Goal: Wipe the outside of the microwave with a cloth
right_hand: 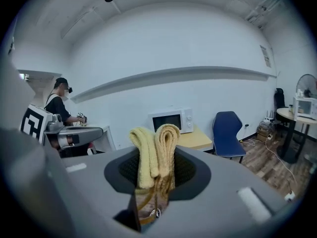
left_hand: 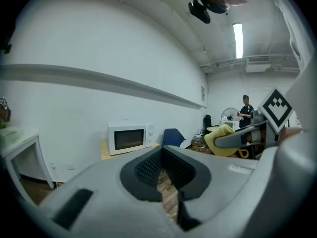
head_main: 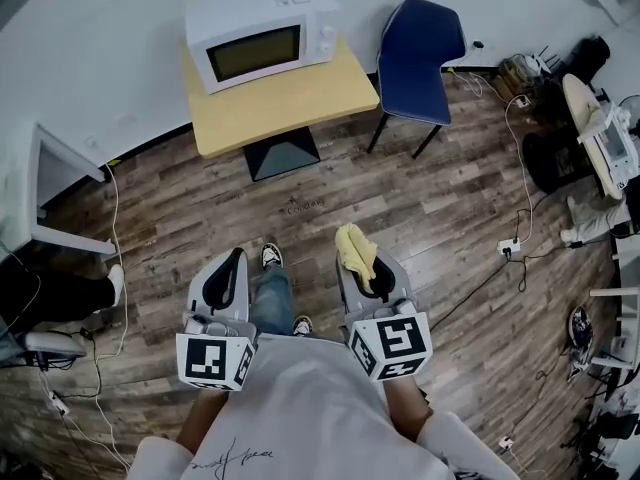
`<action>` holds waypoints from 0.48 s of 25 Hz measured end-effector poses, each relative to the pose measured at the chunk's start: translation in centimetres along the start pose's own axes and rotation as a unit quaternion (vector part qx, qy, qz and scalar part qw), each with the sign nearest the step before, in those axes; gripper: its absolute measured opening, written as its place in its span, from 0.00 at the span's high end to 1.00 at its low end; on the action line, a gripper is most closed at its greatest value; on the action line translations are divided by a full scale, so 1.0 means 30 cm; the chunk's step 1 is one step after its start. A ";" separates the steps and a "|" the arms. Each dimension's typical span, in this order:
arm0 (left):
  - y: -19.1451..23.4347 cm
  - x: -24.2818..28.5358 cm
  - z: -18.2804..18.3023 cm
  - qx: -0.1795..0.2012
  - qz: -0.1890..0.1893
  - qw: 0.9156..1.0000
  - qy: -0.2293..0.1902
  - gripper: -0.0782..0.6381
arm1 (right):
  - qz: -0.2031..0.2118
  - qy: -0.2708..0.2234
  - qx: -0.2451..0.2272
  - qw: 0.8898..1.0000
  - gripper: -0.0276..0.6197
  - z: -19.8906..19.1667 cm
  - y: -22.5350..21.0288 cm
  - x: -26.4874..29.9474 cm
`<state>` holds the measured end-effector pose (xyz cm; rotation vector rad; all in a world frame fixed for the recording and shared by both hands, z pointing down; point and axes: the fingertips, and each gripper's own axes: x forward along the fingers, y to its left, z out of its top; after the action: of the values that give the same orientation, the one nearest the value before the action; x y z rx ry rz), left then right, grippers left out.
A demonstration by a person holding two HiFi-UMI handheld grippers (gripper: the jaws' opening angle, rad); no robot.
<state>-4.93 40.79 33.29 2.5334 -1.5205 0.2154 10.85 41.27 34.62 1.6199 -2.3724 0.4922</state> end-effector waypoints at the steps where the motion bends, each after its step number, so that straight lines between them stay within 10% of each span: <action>1: 0.017 0.035 0.014 -0.003 -0.005 1.000 -0.002 0.90 | -0.001 0.006 -0.003 1.000 0.78 0.015 -0.007 0.040; 12: 0.357 0.361 0.117 -0.038 -0.007 0.999 0.009 0.90 | 0.008 0.054 0.037 0.998 0.79 0.163 -0.032 0.501</action>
<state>-9.24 25.76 33.05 2.4768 -1.4746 0.1741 6.28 26.15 35.83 1.5636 -2.3150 0.6609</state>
